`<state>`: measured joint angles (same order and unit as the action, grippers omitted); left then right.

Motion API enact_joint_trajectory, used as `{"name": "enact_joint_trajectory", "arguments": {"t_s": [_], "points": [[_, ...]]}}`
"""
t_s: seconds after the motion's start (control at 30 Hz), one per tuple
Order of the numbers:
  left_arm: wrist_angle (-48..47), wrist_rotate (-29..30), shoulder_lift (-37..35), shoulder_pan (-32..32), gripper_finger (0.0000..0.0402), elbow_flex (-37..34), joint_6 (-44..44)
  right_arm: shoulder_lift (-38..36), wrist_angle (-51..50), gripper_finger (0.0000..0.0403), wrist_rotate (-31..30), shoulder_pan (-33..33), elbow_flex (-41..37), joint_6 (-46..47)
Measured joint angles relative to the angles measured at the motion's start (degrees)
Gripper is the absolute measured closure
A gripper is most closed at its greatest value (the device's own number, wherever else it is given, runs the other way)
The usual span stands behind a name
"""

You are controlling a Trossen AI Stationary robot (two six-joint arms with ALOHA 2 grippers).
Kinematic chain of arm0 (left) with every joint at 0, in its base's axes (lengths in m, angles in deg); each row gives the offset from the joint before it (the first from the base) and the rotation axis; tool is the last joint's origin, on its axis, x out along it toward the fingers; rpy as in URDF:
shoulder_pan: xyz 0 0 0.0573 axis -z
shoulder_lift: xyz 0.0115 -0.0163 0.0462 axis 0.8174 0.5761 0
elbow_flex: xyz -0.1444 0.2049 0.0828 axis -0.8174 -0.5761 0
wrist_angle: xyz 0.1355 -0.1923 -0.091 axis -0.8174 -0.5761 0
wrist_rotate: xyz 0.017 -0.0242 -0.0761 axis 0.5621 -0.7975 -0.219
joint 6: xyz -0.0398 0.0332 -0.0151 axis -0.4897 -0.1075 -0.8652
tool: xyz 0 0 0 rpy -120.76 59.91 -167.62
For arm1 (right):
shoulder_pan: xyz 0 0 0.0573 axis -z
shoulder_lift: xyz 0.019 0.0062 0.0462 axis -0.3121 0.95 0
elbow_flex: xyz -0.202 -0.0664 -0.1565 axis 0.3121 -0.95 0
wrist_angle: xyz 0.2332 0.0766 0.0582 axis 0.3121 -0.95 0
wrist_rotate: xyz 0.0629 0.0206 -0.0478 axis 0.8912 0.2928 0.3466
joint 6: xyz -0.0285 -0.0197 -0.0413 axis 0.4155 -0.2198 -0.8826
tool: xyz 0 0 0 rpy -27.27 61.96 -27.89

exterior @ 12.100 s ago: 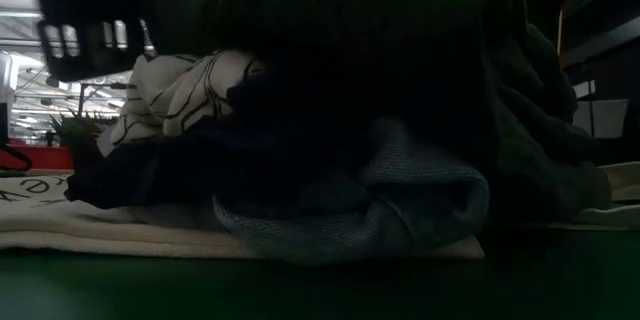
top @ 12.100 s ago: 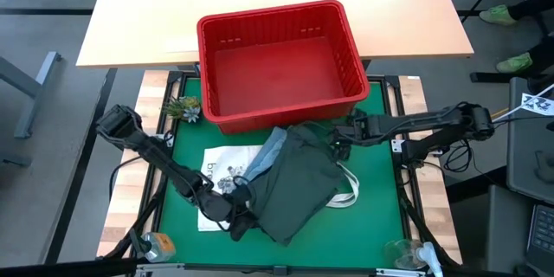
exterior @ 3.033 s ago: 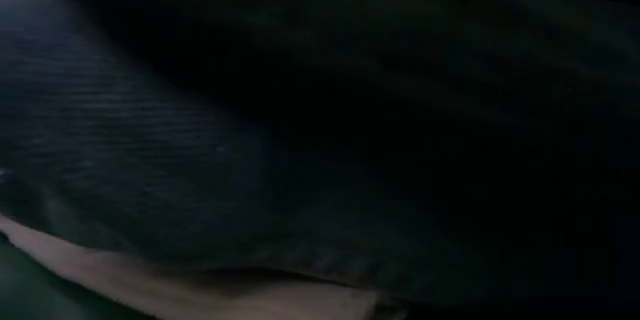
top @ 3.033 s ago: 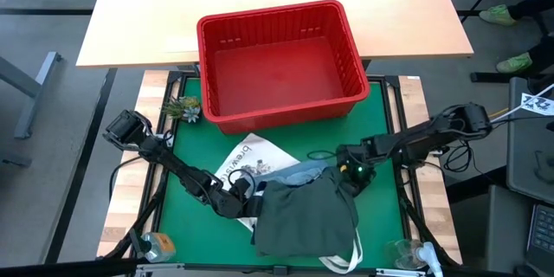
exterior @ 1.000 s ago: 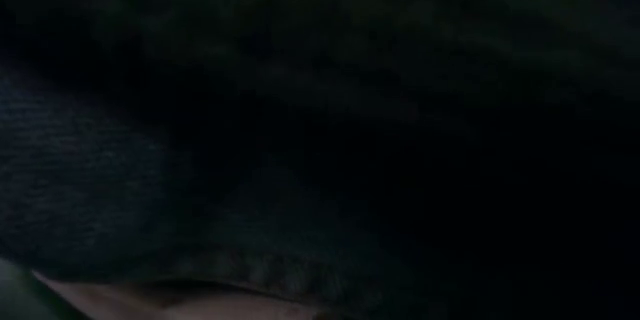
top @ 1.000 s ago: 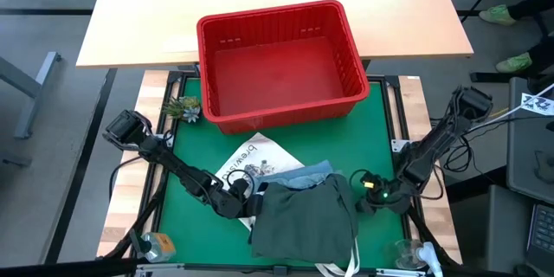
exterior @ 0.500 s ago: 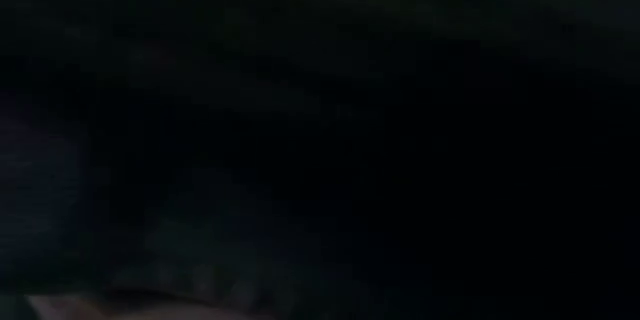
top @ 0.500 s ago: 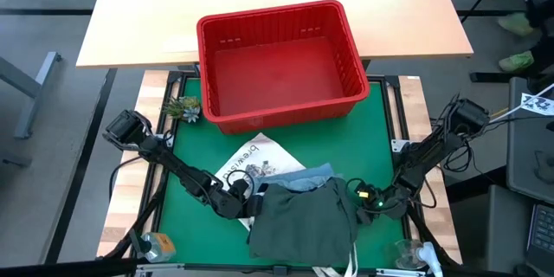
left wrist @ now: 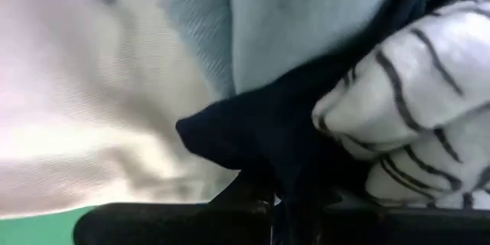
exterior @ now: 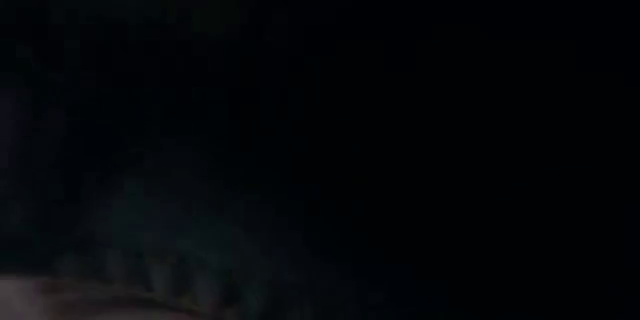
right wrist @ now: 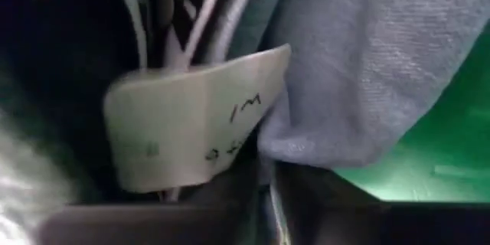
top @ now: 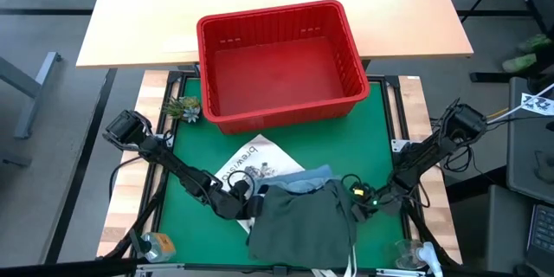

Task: Fold laundry
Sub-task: Put the clothes into the red bin

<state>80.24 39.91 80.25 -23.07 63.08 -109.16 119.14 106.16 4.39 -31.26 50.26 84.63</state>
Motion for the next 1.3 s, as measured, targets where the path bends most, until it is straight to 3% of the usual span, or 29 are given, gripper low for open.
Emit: {"name": "enact_joint_trajectory", "arguments": {"t_s": [0.13, 0.3, 0.57, 1.3], "points": [[2.8, 0.1, 0.0, 0.0, 0.0398, 0.0, 0.1, 0.1, 2.0, 0.0394, 0.0, 2.1, -0.2, -1.9], [6.3, 0.7, 0.0, 0.0, 0.0399, 0.0, 0.1, 0.2, 6.3, 0.0376, 2.0, 4.8, -0.2, -2.2], [9.4, 1.8, 0.0, -0.9, 0.04, 0.0, 0.1, 0.1, 12.8, 0.0391, 5.5, 9.4, -0.1, -2.5], [20.9, 1.6, 0.0, -6.5, 0.0401, 0.0, 0.6, 0.1, 12.2, 0.0396, 22.5, 24.4, 5.3, -12.4]]}}
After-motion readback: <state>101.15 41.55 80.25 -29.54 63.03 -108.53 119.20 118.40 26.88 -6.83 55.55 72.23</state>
